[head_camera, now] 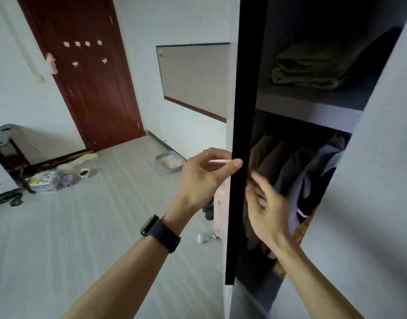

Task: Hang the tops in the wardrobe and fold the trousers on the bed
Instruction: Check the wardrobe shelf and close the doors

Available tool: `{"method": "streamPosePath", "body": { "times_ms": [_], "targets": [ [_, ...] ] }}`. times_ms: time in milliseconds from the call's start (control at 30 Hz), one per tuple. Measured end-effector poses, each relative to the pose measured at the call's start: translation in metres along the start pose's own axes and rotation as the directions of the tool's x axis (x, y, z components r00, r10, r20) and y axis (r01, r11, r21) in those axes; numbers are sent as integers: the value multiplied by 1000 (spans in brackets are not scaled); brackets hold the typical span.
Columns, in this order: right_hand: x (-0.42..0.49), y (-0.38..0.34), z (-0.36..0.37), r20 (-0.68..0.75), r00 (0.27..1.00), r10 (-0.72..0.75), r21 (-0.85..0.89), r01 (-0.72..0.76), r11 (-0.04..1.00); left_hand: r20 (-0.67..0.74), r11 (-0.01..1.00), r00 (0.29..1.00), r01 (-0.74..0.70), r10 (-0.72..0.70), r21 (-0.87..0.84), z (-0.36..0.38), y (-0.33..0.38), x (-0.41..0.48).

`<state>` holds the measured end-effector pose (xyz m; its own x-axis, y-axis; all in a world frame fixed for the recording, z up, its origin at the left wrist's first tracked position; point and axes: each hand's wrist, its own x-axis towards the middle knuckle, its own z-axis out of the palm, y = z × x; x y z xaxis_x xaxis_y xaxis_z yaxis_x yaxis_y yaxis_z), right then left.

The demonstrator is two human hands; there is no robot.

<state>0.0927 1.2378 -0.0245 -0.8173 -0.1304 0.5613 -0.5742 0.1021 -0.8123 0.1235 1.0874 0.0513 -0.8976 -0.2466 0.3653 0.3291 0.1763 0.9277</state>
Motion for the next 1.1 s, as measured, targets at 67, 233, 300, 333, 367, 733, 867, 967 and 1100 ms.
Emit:
{"method": "streamPosePath", "body": {
  "times_ms": [67,233,300,333,367,733,867,967,1100],
  "targets": [
    [-4,4,-17,-49,998,25,-32,-27,999,-26,976,992,-116,123,182,26,-3,1],
    [-7,17,-68,-96,991,90,-128,-102,987,19,860,934,-337,357,384,89,-8,14],
    [-5,17,-86,-87,988,127,-148,-138,979,31,859,921,-375,389,348,108,-11,18],
    [-2,17,-93,-75,987,141,-152,-151,977,35,861,920,-377,390,342,116,-12,20],
    [1,17,-97,-60,986,155,-152,-162,975,29,860,922,-371,386,351,119,-14,23],
    [33,46,-170,-234,920,-313,-837,-27,547,247,706,794,-607,555,364,171,-52,59],
    [55,39,-195,-170,882,-439,-961,-50,271,292,682,810,-586,509,438,193,-55,72],
    [66,35,-201,-159,888,-431,-985,-115,126,293,685,832,-554,471,472,207,-53,75],
    [70,41,-209,-160,903,-398,-987,-155,46,271,662,838,-542,473,519,223,-51,81]
  ]
}}
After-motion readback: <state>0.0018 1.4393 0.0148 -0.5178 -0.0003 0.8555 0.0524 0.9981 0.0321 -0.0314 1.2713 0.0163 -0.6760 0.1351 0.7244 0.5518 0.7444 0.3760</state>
